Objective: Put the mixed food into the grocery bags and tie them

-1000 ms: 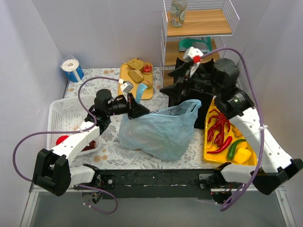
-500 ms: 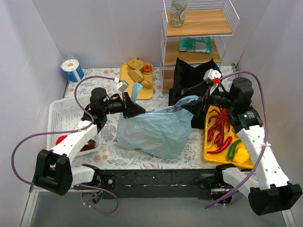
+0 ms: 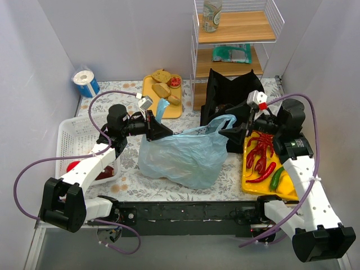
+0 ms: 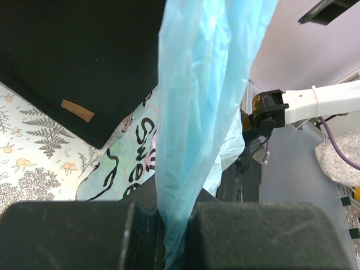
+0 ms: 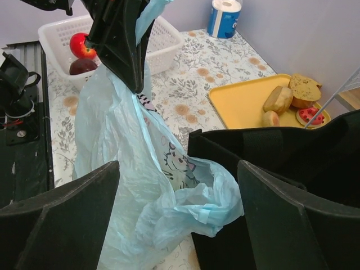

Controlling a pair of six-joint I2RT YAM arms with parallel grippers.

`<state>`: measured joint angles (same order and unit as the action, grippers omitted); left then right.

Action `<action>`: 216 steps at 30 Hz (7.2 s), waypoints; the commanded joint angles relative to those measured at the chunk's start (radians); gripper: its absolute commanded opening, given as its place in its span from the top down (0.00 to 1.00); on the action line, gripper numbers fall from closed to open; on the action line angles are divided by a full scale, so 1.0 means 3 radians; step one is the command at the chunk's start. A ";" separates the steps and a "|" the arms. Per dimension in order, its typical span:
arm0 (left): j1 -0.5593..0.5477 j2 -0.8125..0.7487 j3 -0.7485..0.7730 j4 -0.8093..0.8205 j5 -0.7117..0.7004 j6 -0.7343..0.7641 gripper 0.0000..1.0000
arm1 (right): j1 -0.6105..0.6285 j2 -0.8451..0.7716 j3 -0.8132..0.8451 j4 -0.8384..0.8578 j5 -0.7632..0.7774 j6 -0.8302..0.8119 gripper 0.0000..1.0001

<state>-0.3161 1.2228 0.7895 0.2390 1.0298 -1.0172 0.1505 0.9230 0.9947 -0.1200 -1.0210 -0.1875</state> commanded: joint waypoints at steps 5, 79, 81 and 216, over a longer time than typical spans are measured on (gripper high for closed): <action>0.0016 -0.0093 -0.0034 0.0021 0.0065 0.0031 1.00 | -0.0016 -0.0075 -0.0324 0.0849 -0.0028 0.0481 0.14; -0.1170 0.0750 0.1187 -0.1405 -0.1051 0.0644 1.00 | 0.0418 -0.0781 -0.0585 0.0406 0.0959 0.0390 0.99; -0.1242 0.0812 0.1280 -0.1512 -0.0821 0.0802 1.00 | 0.0658 -0.0654 -0.0534 0.0278 0.1005 0.0319 0.99; -0.1370 -0.0083 0.0191 -0.0771 -0.0585 0.0865 1.00 | 0.1963 0.0937 0.0192 0.0732 0.2018 0.1663 0.53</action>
<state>-0.7082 1.2125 0.8436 0.0113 0.8337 -0.8001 0.7353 1.1862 1.0641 0.0059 -0.4580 0.2909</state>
